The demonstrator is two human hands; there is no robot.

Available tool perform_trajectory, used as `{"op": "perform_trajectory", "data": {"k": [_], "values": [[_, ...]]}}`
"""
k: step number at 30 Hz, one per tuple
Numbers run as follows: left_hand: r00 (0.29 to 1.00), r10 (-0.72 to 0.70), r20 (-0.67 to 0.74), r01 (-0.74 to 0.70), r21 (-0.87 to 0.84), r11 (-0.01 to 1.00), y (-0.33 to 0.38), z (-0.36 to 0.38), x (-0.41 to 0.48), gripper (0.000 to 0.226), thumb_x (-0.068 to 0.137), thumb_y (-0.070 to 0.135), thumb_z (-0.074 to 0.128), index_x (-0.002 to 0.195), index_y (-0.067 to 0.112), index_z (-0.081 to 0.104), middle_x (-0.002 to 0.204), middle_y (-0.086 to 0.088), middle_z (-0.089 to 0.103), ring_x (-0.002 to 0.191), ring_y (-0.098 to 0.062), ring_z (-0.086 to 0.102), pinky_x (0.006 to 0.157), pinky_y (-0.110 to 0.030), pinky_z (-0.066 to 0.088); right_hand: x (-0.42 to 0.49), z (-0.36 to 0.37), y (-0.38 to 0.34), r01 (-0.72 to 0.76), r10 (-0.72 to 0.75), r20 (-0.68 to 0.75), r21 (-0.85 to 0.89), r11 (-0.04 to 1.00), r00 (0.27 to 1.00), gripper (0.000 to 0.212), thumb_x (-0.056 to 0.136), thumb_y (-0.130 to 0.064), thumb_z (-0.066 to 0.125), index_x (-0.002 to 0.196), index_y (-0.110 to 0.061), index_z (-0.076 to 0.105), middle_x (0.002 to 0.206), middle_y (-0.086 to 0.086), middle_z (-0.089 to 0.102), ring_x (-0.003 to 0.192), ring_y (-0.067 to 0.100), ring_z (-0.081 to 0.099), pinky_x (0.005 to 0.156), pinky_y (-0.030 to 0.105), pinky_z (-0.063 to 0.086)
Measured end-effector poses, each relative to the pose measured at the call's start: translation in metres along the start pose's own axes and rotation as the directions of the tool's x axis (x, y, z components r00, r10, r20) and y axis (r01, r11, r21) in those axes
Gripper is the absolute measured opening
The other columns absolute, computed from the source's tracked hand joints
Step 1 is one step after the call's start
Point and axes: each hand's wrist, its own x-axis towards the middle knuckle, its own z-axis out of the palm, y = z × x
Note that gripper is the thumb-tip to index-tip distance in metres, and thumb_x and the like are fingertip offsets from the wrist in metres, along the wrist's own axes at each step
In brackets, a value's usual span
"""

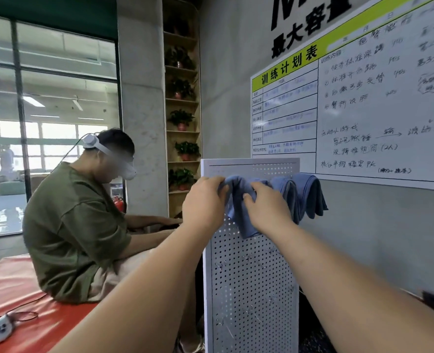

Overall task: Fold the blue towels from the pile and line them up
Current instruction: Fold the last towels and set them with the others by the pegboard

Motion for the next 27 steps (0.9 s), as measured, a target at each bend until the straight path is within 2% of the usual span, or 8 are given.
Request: {"op": "perform_trajectory", "data": {"k": [3, 6, 9, 11, 16, 20, 23, 27], "values": [[0.999, -0.044, 0.008, 0.044, -0.029, 0.999, -0.008, 0.01, -0.001, 0.026, 0.109, 0.043, 0.051, 0.126, 0.035, 0.068, 0.111, 0.0, 0.061, 0.095, -0.025, 0.062, 0.076, -0.043, 0.057, 0.004, 0.009, 0.003, 0.023, -0.026, -0.039, -0.088, 0.996, 0.999, 0.029, 0.108, -0.045, 0.046, 0.116, -0.023, 0.062, 0.126, 0.007, 0.058, 0.102, 0.035, 0.062, 0.075, 0.041, 0.049], [0.997, -0.074, -0.019, 0.073, -0.045, 0.996, -0.01, 0.014, 0.001, 0.026, 0.108, 0.045, 0.053, 0.13, 0.039, 0.067, 0.112, 0.001, 0.058, 0.096, -0.024, 0.06, 0.078, -0.042, 0.056, 0.013, 0.014, 0.002, 0.011, -0.02, -0.074, -0.128, 0.992, 0.997, 0.03, 0.109, -0.046, 0.046, 0.12, -0.025, 0.065, 0.131, 0.005, 0.055, 0.105, 0.033, 0.062, 0.078, 0.041, 0.05], [0.991, -0.126, -0.038, 0.121, -0.116, 0.986, -0.013, 0.02, 0.002, 0.025, 0.105, 0.047, 0.057, 0.127, 0.042, 0.068, 0.108, 0.003, 0.059, 0.095, -0.023, 0.063, 0.079, -0.043, 0.056, 0.017, 0.017, 0.002, 0.021, -0.029, -0.125, -0.061, 0.998, 0.992, 0.023, 0.106, -0.04, 0.053, 0.121, -0.029, 0.066, 0.125, 0.002, 0.061, 0.103, 0.029, 0.062, 0.077, 0.04, 0.051], [0.985, -0.162, -0.056, 0.15, -0.18, 0.972, -0.016, 0.028, -0.005, 0.026, 0.102, 0.046, 0.063, 0.127, 0.043, 0.068, 0.105, 0.006, 0.062, 0.095, -0.02, 0.065, 0.081, -0.043, 0.057, 0.013, 0.02, 0.004, 0.029, -0.037, -0.157, -0.051, 0.998, 0.987, 0.016, 0.104, -0.037, 0.056, 0.111, -0.031, 0.068, 0.117, 0.0, 0.063, 0.093, 0.026, 0.059, 0.07, 0.038, 0.05], [0.953, -0.295, -0.075, 0.245, -0.388, 0.889, -0.019, 0.047, -0.029, 0.023, 0.096, 0.04, 0.074, 0.115, 0.033, 0.065, 0.103, 0.017, 0.069, 0.089, 0.001, 0.065, 0.082, -0.038, 0.06, -0.007, 0.037, 0.013, 0.051, -0.075, -0.207, -0.12, 0.992, 0.976, 0.017, 0.1, -0.042, 0.062, 0.101, -0.028, 0.07, 0.095, -0.007, 0.056, 0.091, 0.025, 0.059, 0.06, 0.033, 0.037], [0.938, -0.339, -0.064, 0.274, -0.462, 0.844, -0.019, 0.053, -0.036, 0.025, 0.095, 0.039, 0.077, 0.116, 0.03, 0.065, 0.098, 0.016, 0.069, 0.089, 0.003, 0.065, 0.077, -0.028, 0.057, -0.016, 0.043, 0.022, 0.065, -0.091, -0.209, -0.126, 0.99, 0.974, 0.033, 0.1, -0.048, 0.064, 0.121, -0.024, 0.072, 0.11, -0.003, 0.067, 0.103, 0.024, 0.06, 0.067, 0.034, 0.044], [0.938, -0.342, -0.064, 0.271, -0.482, 0.833, -0.02, 0.052, -0.044, 0.024, 0.096, 0.042, 0.076, 0.114, 0.03, 0.066, 0.096, 0.015, 0.07, 0.086, 0.004, 0.065, 0.072, -0.02, 0.052, -0.021, 0.046, 0.026, 0.067, -0.098, -0.219, -0.143, 0.987, 0.971, 0.042, 0.099, -0.055, 0.062, 0.126, -0.024, 0.071, 0.11, -0.005, 0.067, 0.103, 0.021, 0.06, 0.067, 0.033, 0.047], [0.933, -0.353, -0.064, 0.28, -0.485, 0.829, -0.028, 0.057, -0.067, 0.022, 0.095, 0.044, 0.077, 0.11, 0.032, 0.066, 0.091, 0.013, 0.071, 0.084, 0.002, 0.066, 0.077, -0.027, 0.056, -0.039, 0.049, 0.037, 0.08, -0.093, -0.221, -0.068, 0.994, 0.971, 0.044, 0.098, -0.058, 0.061, 0.128, -0.026, 0.068, 0.109, -0.01, 0.062, 0.101, 0.018, 0.061, 0.072, 0.037, 0.054]]}}
